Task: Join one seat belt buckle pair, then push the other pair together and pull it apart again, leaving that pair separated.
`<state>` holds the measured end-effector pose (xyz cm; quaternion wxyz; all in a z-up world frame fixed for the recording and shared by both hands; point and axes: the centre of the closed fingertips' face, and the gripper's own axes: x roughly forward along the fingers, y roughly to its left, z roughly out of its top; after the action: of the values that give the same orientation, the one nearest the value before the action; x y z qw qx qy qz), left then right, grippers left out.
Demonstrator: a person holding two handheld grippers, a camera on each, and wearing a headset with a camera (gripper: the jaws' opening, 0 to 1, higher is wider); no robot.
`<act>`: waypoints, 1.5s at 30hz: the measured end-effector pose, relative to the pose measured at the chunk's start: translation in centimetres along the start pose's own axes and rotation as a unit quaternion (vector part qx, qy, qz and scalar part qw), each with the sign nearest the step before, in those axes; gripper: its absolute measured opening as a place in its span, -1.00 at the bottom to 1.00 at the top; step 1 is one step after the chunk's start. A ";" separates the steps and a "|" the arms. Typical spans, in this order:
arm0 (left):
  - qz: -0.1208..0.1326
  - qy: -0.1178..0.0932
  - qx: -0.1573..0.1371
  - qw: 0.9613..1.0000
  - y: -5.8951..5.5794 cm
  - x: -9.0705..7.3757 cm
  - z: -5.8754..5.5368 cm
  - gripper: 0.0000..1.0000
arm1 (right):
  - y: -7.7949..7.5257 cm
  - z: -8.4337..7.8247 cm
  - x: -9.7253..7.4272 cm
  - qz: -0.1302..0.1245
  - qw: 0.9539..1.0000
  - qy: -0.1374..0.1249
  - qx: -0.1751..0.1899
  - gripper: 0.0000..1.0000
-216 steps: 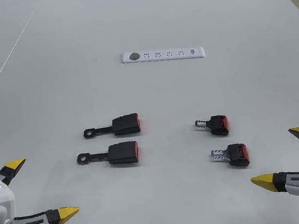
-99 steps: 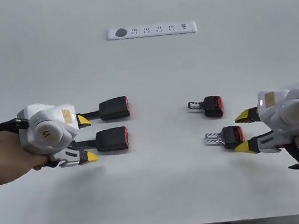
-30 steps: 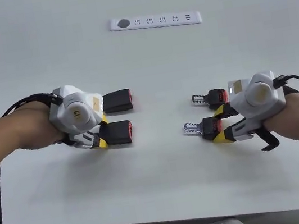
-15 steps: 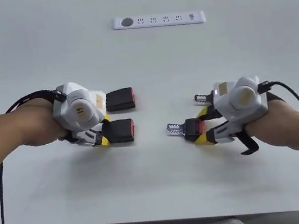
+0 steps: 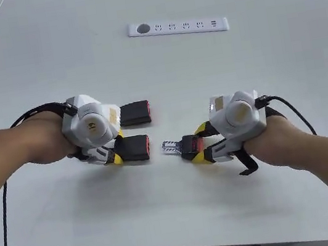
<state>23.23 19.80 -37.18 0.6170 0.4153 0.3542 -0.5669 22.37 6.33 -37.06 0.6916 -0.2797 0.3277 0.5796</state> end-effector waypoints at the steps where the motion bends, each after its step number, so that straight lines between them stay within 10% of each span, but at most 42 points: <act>1: 0.000 0.000 0.000 1.000 0.0 0.0 0.0 -0.38 | 0.1 0.1 0.0 0.000 1.000 -0.001 0.001 -0.34; 45: -0.007 -0.006 0.006 1.000 -0.1 0.1 0.1 -0.39 | 0.6 3.4 2.5 0.019 0.999 -0.006 -0.037 -0.36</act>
<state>23.09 19.69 -37.25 0.6129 0.4132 0.3495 -0.5758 22.49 10.53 -36.86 0.6717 -0.2957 0.3071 0.6059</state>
